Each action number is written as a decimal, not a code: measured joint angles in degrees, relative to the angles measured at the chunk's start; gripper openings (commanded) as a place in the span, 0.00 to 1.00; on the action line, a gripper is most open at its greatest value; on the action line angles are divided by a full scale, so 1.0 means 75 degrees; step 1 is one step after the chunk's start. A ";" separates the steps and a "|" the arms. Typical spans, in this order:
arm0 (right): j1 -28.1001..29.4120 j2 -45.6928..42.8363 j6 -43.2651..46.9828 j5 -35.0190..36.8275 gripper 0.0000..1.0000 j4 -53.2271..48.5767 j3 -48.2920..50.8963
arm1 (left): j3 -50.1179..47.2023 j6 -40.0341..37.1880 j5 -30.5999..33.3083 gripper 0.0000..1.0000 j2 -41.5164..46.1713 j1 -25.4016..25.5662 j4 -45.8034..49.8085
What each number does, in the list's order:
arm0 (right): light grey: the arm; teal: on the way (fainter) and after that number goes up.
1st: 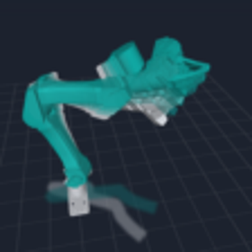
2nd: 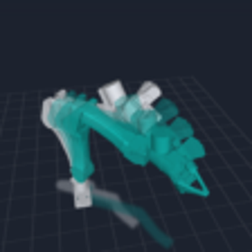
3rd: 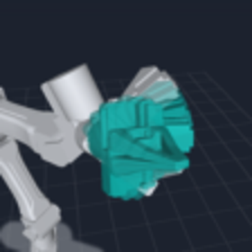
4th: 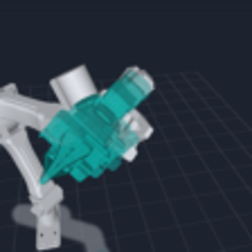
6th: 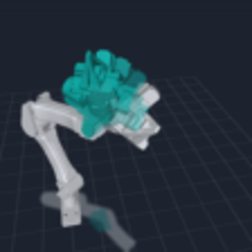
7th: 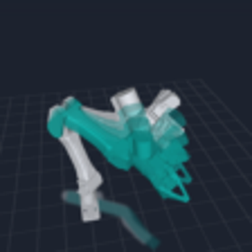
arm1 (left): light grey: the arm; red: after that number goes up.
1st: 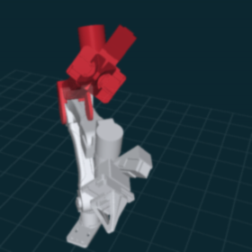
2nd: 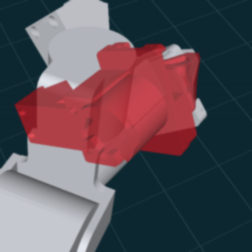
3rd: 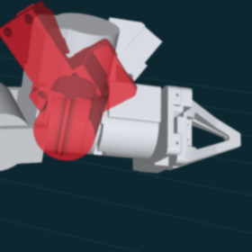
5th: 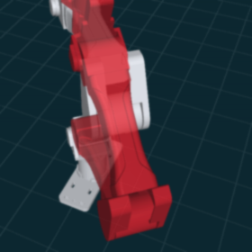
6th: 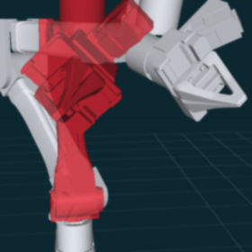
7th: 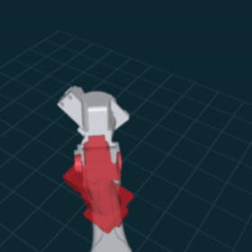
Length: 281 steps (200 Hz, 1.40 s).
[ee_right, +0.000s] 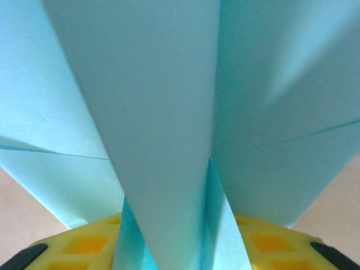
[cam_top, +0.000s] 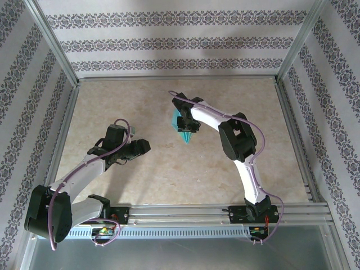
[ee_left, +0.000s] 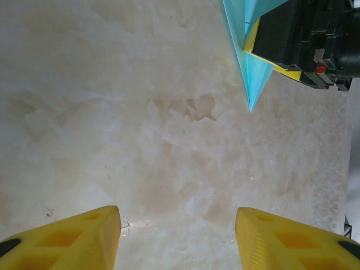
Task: Fold a paper plane with a square sheet of paper (fold left side to right side)
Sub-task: Place the paper plane at the center of the table.
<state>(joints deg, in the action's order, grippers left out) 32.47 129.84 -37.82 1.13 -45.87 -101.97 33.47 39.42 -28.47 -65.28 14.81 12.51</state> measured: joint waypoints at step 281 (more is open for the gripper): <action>0.0055 -0.0341 -0.0163 0.0315 0.44 -0.0082 0.0064 | 0.0219 0.0000 0.0003 0.57 -0.0096 0.0000 0.0125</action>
<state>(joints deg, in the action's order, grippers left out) 32.88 127.28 -39.05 3.49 -46.48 -101.49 35.11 39.42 -28.45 -66.00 14.81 13.45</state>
